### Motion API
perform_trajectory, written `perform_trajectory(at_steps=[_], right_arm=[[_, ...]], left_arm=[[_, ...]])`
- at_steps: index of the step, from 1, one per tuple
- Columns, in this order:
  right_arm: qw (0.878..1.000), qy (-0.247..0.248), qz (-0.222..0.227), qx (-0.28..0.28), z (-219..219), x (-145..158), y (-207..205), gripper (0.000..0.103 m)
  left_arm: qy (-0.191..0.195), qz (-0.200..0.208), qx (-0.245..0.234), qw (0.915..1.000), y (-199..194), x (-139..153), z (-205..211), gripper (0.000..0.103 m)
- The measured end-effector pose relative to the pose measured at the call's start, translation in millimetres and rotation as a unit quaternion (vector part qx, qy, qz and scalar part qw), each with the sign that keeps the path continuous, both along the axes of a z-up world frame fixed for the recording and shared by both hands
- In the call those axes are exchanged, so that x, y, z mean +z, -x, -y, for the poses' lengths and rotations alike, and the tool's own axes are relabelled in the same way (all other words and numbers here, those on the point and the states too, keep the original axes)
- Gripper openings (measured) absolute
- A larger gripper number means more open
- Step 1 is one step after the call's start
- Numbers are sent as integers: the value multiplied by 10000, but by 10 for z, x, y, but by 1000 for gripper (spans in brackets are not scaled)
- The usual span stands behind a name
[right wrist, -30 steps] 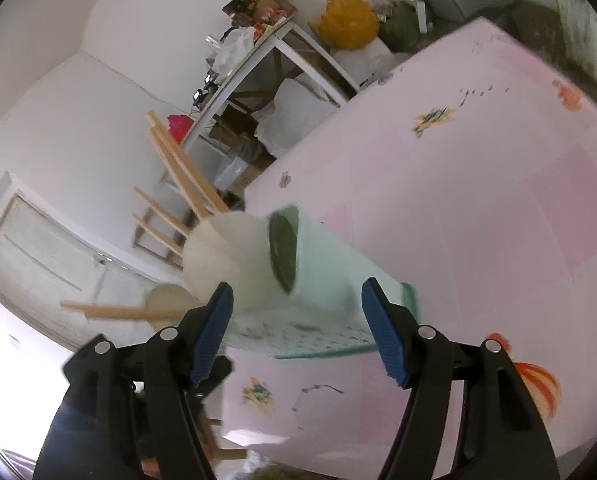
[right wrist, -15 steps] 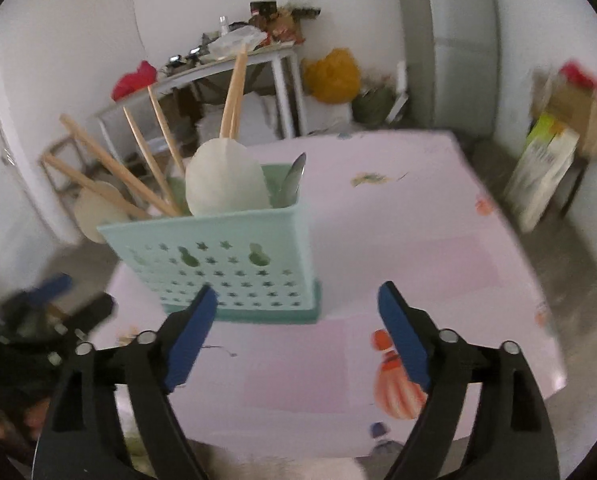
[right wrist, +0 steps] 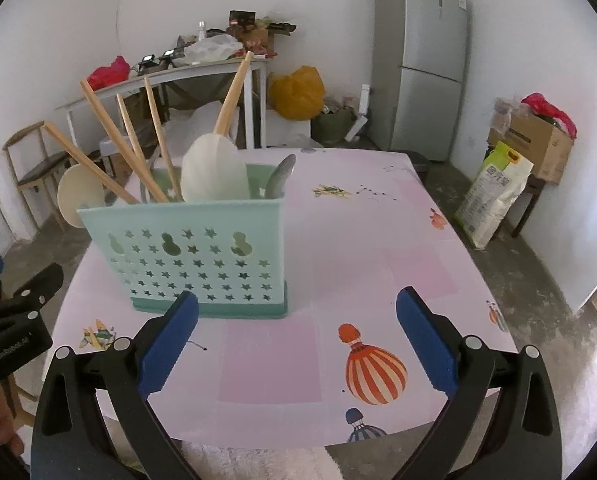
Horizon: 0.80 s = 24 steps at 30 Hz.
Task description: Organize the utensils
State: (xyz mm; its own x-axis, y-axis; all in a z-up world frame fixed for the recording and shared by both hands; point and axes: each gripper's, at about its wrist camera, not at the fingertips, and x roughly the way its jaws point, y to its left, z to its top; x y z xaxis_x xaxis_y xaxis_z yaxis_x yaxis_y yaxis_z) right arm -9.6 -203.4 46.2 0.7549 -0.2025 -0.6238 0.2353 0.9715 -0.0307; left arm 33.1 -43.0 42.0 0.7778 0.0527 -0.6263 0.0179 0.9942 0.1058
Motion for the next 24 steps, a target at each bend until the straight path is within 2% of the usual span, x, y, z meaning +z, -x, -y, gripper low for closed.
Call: perform_trajectory(at_steps=[5,13,24], right_arm=[[9997,205,61,-82,10,30,-21,96],[9992,362,21,-183,20,44,-78,96],[9992,375,-43,-125,8,49,-150,96]], left_arm=[[-29,-248,219,9994,-46,-32,-71,95],[-95,-1,493,9987,-4,39,-169,95],[24,-52,641,9979,-57,49,-239,94]])
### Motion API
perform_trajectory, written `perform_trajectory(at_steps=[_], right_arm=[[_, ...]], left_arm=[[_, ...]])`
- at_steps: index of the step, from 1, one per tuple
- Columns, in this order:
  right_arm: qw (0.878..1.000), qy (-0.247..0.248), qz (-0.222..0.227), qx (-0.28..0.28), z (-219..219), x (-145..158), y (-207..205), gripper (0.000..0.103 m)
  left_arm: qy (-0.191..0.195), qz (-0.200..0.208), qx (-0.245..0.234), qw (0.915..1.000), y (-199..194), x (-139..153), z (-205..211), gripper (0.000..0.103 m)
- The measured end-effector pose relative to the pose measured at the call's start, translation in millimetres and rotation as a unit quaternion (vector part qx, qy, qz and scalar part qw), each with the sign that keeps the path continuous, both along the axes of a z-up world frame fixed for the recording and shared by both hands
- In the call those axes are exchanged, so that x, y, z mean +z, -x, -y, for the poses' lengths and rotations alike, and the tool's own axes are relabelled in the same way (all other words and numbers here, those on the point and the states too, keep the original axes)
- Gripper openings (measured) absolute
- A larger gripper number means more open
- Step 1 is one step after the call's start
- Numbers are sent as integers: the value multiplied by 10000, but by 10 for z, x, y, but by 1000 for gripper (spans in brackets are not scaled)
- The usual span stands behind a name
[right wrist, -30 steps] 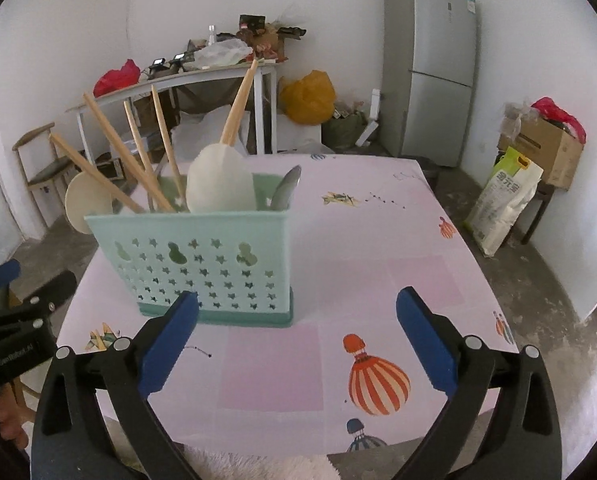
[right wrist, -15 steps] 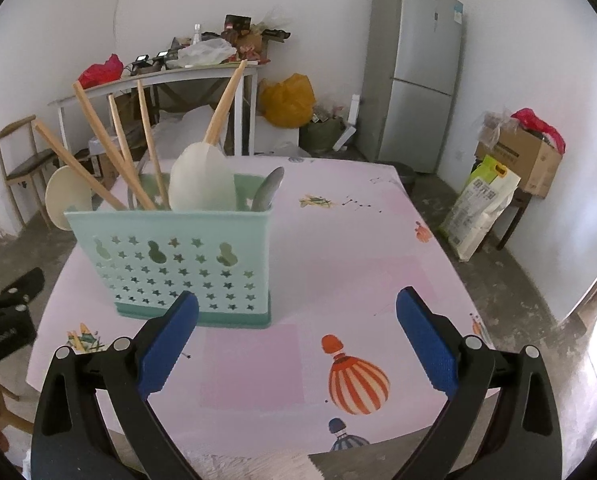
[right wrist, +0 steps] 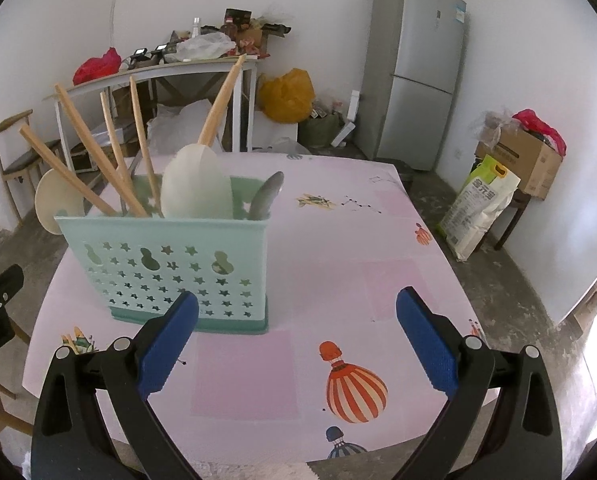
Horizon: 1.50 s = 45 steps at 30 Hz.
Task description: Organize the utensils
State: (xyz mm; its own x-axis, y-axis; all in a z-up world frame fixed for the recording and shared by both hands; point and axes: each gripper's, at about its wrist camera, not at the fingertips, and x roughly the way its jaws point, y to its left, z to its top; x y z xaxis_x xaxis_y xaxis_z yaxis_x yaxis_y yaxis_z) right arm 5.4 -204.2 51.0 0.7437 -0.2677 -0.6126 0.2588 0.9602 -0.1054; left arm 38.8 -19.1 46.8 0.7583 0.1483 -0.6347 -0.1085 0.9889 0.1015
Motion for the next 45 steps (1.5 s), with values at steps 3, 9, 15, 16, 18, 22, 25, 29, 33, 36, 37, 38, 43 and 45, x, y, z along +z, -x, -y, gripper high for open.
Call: perform_trajectory(at_steps=[3,9,15,16,18,22,25,29,33,36,37,38,43,45], right_arm=[[10000,5,-8,35,-17,-1,-4,96],[10000,-21,-15,34,-19,-4,-5,96],[10000,-37,-19,21,-14,-1,6,96],[10000,-43,-28,21,-16,-3,8,96],[10000,-47,-35,14,-11,-5,10,96],[10000,-46,-35,5,1,-1,12,96],[10000,-41,-32,1,7,2,9,96],[10000,-39,-44,1,14,-1,11,96],[10000,-40,-27,0,12,5,15,96],[10000,-28,-17,-2,28,2,22,96],[10000,-27,-16,-4,23,-1,27,96],[10000,-31,-16,-1,24,-2,28,96],[10000,-45,-29,-5,24,-1,32,96],[10000,-35,-23,-7,25,-2,33,96]], left_arm=[[3,-4,-7,10000,-2,1,2,95],[23,-24,-33,10000,-9,-14,-2,95],[65,-91,-40,9999,-5,-48,28,95],[74,-94,-44,9999,-1,-47,25,94],[89,-96,-47,9999,1,-47,25,95],[97,-93,-45,9999,0,-50,24,95],[96,-96,-48,9999,1,-53,24,95],[97,-109,-49,9999,-3,-52,19,94],[97,-110,-42,9999,-8,-37,11,95],[92,-115,-40,9999,-8,-37,15,94],[96,-114,-42,9999,-8,-36,12,94],[98,-111,-42,9999,-8,-37,8,94],[101,-118,-44,9999,-8,-35,10,94],[98,-116,-42,9999,-8,-35,8,95]])
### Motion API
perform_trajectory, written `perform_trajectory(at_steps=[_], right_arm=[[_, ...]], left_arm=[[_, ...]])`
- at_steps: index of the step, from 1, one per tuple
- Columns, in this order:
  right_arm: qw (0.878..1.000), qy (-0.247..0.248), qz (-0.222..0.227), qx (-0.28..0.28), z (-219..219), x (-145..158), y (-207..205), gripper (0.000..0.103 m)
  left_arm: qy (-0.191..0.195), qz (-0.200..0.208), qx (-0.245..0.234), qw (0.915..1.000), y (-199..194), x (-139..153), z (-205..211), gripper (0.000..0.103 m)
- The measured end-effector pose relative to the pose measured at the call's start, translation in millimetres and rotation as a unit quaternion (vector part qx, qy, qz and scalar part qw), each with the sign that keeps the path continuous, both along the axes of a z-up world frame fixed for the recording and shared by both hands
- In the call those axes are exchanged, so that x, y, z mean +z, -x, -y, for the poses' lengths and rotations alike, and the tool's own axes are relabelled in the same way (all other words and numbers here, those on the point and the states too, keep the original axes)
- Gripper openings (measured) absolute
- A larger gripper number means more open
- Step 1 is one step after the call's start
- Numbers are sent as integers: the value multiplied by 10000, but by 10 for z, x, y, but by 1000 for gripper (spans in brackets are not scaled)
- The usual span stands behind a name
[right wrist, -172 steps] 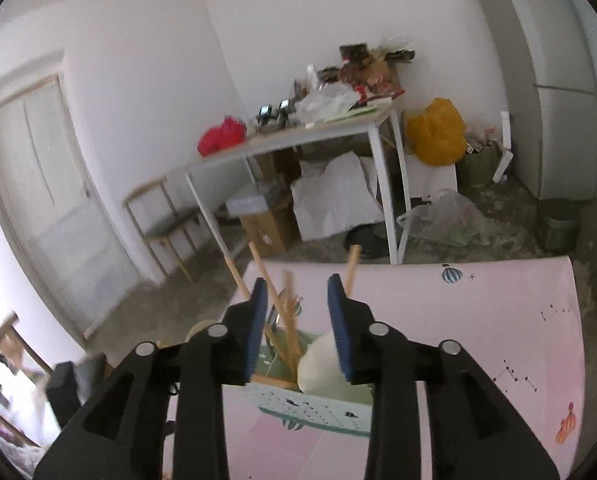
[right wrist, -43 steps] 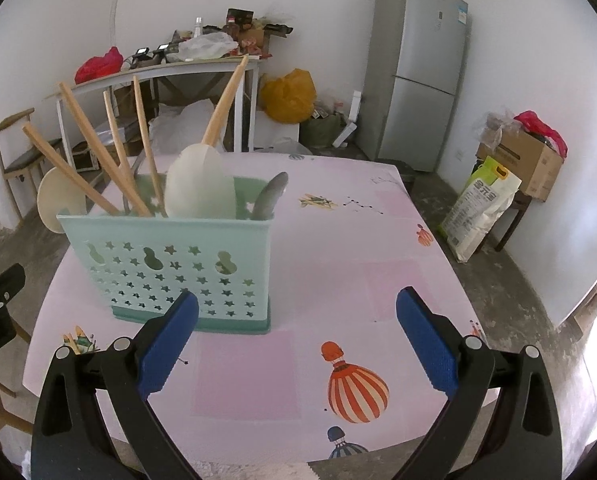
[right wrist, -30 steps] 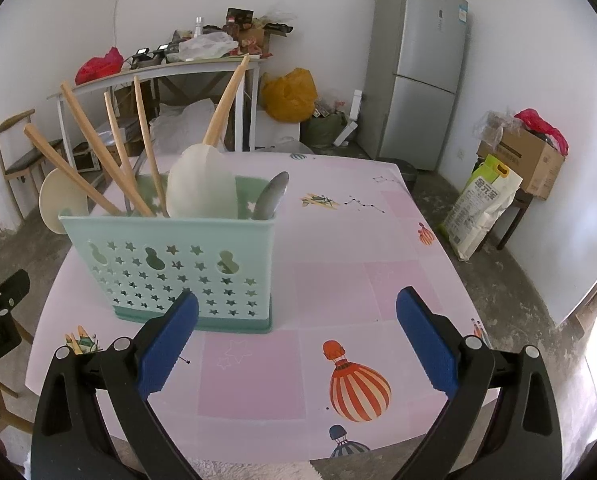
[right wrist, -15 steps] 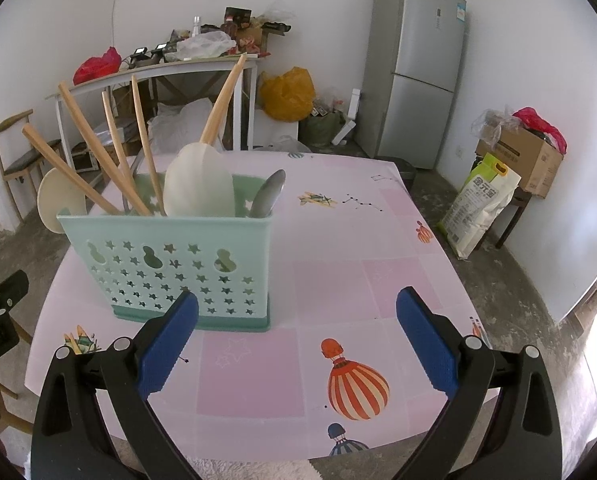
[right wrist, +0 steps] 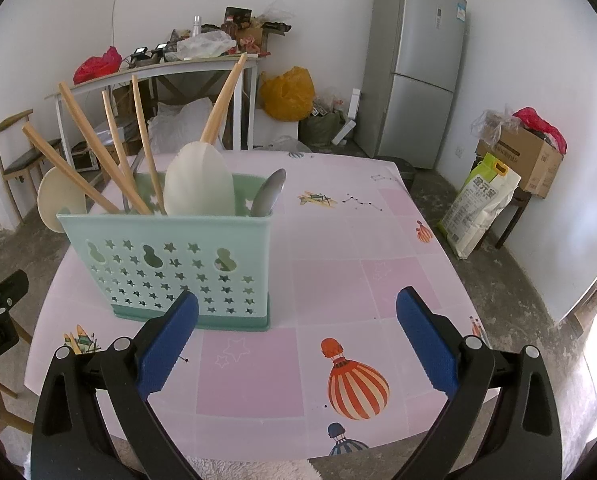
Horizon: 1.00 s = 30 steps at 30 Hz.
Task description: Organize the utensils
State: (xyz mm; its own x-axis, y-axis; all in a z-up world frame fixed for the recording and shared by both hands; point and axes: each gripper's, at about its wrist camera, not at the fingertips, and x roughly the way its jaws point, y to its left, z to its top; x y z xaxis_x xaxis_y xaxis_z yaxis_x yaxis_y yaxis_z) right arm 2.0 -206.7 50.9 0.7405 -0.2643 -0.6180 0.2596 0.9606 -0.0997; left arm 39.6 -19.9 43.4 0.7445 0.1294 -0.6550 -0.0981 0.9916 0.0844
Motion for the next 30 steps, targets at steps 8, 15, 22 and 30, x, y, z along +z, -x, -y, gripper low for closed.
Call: perform_trajectory(at_steps=[8,15,22,30], right_arm=[[10000,-3,1,-1,8,0,1,96],[10000,0,3,3,6,1,3,96],[10000,-16,3,7,8,3,0,96],[10000,-15,5,12,5,8,3,96]], left_arm=[[1,0,1,10000,1,5,1,94],[9,0,-3,10000,0,8,-9,95],[5,1,-1,10000,2,7,-15,95],[1,3,-5,10000,2,13,-17,95]])
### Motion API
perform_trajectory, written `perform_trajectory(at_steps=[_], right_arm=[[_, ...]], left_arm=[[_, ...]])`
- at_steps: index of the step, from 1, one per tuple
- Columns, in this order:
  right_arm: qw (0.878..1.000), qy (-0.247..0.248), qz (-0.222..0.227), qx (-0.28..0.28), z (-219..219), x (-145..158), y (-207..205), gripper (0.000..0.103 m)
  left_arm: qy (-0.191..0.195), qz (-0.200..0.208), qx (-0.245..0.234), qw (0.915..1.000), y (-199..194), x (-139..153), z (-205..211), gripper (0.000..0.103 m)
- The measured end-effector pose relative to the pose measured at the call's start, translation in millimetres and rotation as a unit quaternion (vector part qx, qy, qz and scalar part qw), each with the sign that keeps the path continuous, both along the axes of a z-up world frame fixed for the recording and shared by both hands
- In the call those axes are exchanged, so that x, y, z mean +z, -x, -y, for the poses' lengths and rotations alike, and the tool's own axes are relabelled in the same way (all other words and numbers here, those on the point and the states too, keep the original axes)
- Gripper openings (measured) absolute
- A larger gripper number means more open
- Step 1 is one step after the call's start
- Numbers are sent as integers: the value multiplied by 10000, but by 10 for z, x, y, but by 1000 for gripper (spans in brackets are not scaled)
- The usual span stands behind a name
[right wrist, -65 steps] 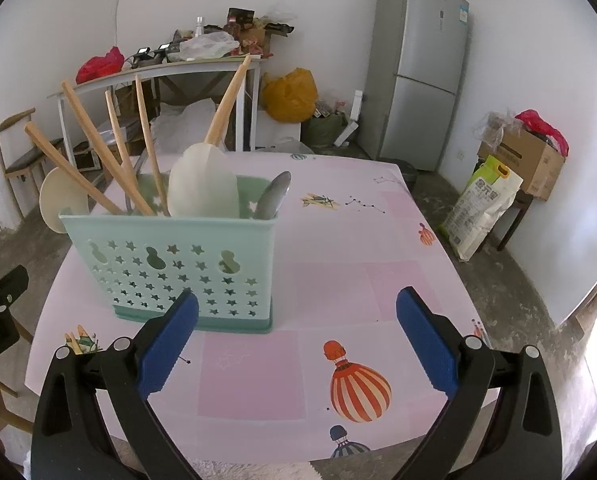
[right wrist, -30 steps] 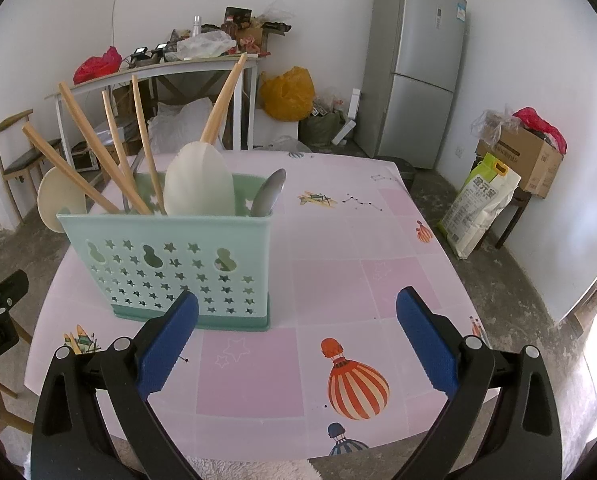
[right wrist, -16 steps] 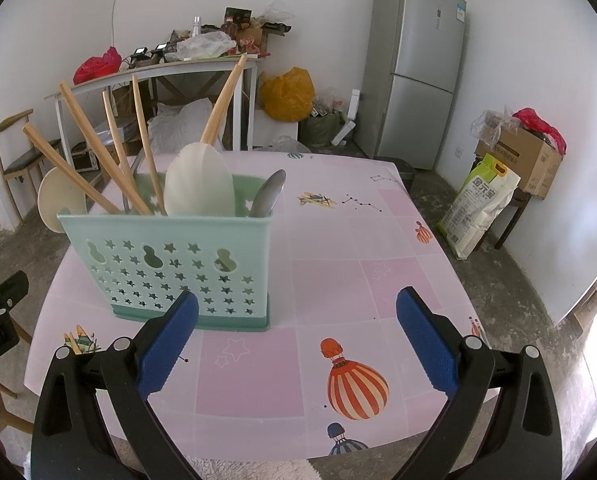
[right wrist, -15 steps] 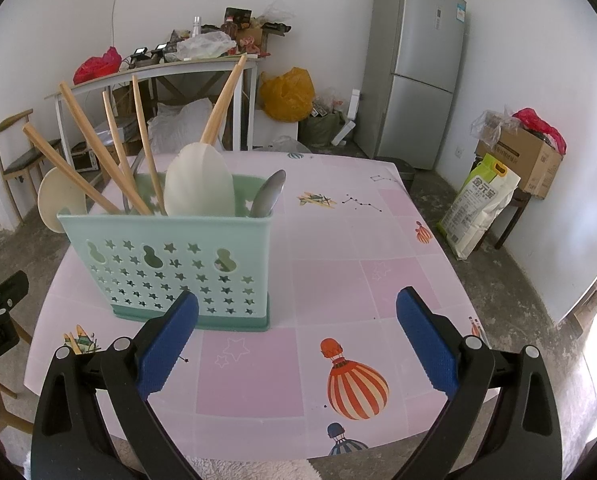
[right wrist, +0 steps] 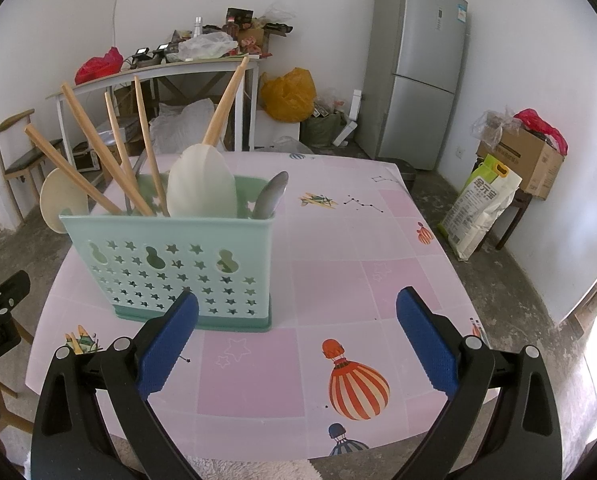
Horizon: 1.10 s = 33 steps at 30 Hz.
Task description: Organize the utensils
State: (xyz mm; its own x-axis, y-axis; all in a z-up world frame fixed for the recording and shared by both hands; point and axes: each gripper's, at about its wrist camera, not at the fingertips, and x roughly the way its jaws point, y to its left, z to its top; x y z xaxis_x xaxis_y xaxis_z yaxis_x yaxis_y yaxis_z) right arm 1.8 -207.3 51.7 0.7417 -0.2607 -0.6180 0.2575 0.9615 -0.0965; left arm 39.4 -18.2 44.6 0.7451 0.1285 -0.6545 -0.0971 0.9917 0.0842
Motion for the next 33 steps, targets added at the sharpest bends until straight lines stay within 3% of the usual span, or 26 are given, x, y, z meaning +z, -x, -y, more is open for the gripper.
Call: perform_trajectory(at_steps=[33], right_arm=[[10000,1,8,6,-42,23,-15,96]], left_arm=[[21,-13,3,10000,14,-14,-6,95]])
